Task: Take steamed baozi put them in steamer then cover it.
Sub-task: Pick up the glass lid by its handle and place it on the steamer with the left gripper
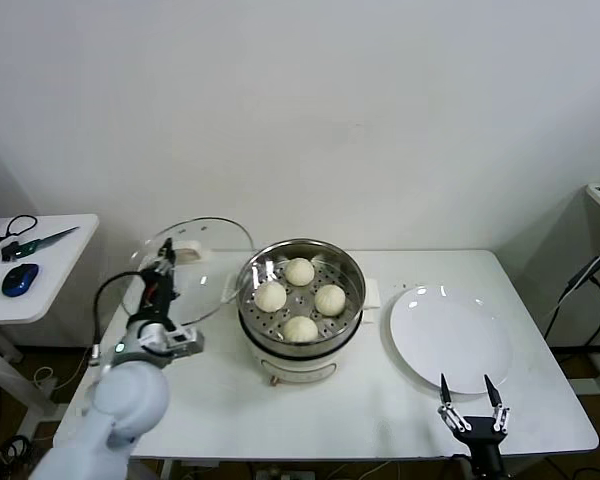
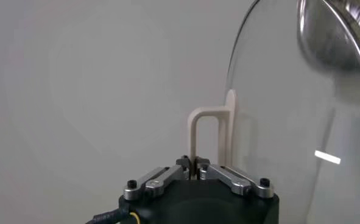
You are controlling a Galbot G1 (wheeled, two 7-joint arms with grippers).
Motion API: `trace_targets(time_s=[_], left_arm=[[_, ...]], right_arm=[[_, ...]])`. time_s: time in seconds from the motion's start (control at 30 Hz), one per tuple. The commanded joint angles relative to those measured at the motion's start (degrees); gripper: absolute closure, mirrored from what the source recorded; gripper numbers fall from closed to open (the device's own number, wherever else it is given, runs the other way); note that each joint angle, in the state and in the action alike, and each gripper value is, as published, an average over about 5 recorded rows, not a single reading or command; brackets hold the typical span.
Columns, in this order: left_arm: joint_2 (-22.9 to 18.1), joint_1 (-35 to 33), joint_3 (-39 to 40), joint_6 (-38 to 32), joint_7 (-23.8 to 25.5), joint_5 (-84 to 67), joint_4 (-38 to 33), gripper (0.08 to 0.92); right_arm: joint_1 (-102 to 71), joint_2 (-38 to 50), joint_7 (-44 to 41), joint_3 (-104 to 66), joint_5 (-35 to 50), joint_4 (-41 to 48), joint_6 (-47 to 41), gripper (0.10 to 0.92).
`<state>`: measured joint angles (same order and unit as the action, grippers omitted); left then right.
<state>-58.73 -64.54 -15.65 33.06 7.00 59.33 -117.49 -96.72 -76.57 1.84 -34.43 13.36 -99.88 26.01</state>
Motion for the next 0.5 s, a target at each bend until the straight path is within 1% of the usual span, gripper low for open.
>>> trace_targets(time_s=[0.03,0.27,0.4,0.5], left_arm=[[1.2,1.4,7.7,7.4,4.2,2.3,-7.6,0.859],[-8.0,8.6,19.4,10.9,10.1,16.3,-4.9,0.859],[-13.9,10.7,23.4,11.2,11.1,21.3,-1.6,0.859],[-18.6,10.8,25.3,10.9,11.0,24.2,1.3,0.859]], right_arm=[[0.1,-0.3,0.1,-0.5,-0.9,0.9,0.3,0.203],[0.1,-0.3,0.0,-1.1,-0.6,1.2,0.8,0.203],[0.0,-0.5,0.0,-1.2,-0.3,1.4,1.1,0.203],[-0.2,-0.6,0.0,-1.4,-0.1,1.5,1.5,0.203]])
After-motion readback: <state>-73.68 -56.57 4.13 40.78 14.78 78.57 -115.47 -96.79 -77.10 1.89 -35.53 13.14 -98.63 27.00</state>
